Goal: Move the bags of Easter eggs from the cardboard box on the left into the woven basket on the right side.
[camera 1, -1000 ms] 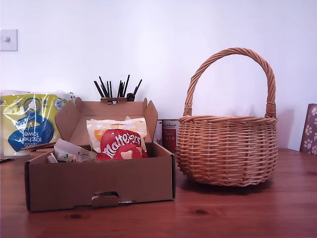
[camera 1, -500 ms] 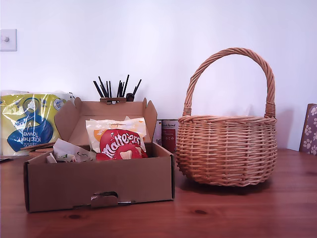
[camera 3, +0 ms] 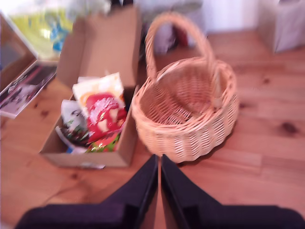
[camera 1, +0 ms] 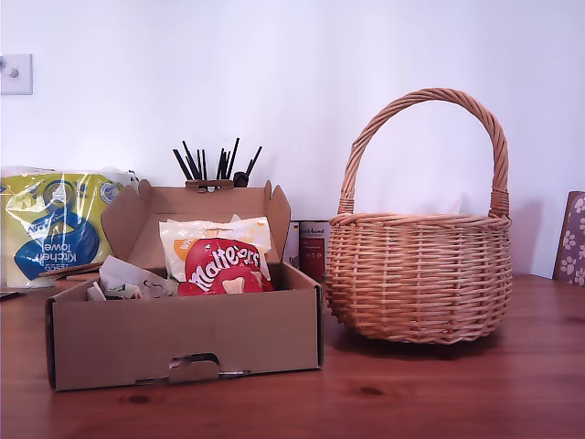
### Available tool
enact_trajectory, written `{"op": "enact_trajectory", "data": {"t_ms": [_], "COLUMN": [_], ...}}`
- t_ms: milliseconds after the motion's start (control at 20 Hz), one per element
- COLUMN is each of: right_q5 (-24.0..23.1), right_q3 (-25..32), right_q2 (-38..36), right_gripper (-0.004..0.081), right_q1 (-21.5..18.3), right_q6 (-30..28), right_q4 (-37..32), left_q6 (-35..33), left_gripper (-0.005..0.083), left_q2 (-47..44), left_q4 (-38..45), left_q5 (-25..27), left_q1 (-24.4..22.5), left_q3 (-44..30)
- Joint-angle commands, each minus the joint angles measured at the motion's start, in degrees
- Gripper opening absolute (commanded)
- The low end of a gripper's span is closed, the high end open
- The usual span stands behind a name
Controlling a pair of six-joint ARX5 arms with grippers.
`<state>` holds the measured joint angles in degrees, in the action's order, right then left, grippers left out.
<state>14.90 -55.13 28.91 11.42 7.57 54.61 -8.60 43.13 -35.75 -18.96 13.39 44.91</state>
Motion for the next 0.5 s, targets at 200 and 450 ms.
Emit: {"op": "enact_trajectory", "data": {"t_ms": [200, 450], "right_q5": [1.7, 1.7], "right_q3": [-4.4, -4.4], "right_q2": [5.3, 7.6], "right_gripper": [-0.0012, -0.0012], "right_q1": [5.1, 5.8], "right_q6": [-3.1, -3.1], "right_q4": [2.6, 2.3], "left_q6": [-2.3, -7.2], "left_gripper": [-0.0019, 0.0809], "left_q2": [13.8, 21.8], "left_q4": [2.2, 11.4], "left_q5": [-2.6, -1.6], "left_q1": [6.6, 6.8], "left_q3": [5.1, 5.1]}}
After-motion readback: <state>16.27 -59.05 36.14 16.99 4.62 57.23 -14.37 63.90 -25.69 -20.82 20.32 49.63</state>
